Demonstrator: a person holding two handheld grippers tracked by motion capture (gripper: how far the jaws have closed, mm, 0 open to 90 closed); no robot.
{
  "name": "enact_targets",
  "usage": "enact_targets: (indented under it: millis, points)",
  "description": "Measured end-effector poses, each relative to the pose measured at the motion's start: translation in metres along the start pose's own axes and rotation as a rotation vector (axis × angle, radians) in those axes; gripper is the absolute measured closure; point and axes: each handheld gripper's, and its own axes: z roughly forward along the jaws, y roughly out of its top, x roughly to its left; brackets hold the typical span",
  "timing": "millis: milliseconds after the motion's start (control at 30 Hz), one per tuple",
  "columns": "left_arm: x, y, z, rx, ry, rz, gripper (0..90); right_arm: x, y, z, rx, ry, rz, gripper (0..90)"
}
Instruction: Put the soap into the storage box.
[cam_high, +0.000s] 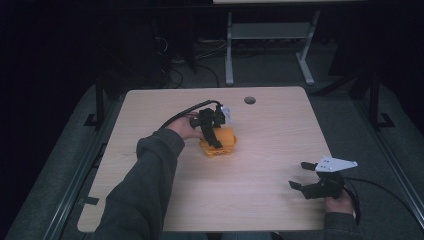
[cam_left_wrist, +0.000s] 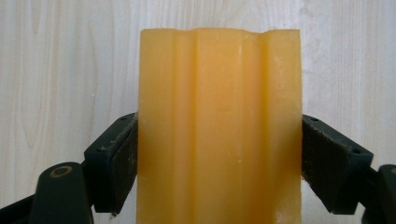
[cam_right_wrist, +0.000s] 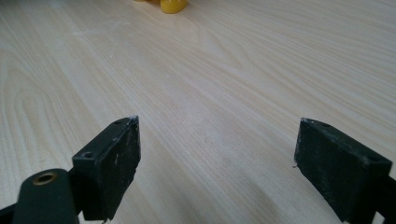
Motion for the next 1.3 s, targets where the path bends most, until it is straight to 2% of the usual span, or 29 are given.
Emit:
enact_targets:
  millis: [200,433,533,667,800,867,967,1033,1100,1300]
  points:
    - [-0.003,0.000,-0.010,-0.031,0.012,0.002,18.9,0.000,0.000,0.000,0.001,0.000,0.000,13.8]
    - [-0.006,-0.003,-0.018,-0.029,0.024,-0.001,18.6,0.000,0.000,0.001,0.008,-0.001,0.003,13.8]
    - [-0.007,-0.005,-0.022,-0.045,0.025,-0.009,18.6,0.000,0.000,0.002,0.010,-0.003,0.004,13.8]
    - [-0.009,-0.008,-0.027,-0.044,0.028,-0.023,18.6,0.000,0.000,0.002,0.013,-0.003,0.005,13.8]
    - [-0.013,-0.010,-0.036,-0.051,0.050,-0.029,19.0,0.000,0.000,0.003,0.019,-0.008,0.009,13.8]
    - [-0.014,-0.012,-0.039,-0.070,0.068,-0.045,19.8,0.000,0.000,0.004,0.028,-0.013,0.009,13.8]
    - [-0.016,-0.017,-0.043,-0.092,0.074,-0.057,19.9,0.000,0.000,0.005,0.026,-0.019,0.010,13.8]
    - [-0.018,-0.019,-0.046,-0.090,0.065,-0.059,19.9,0.001,0.001,0.006,0.024,-0.021,0.010,13.8]
    - [-0.021,-0.020,-0.049,-0.080,0.076,-0.051,19.9,0.002,0.002,0.007,0.027,-0.025,0.003,13.8]
    - [-0.028,-0.026,-0.055,-0.103,0.092,-0.054,19.9,0.004,0.004,0.014,0.050,-0.040,0.007,13.8]
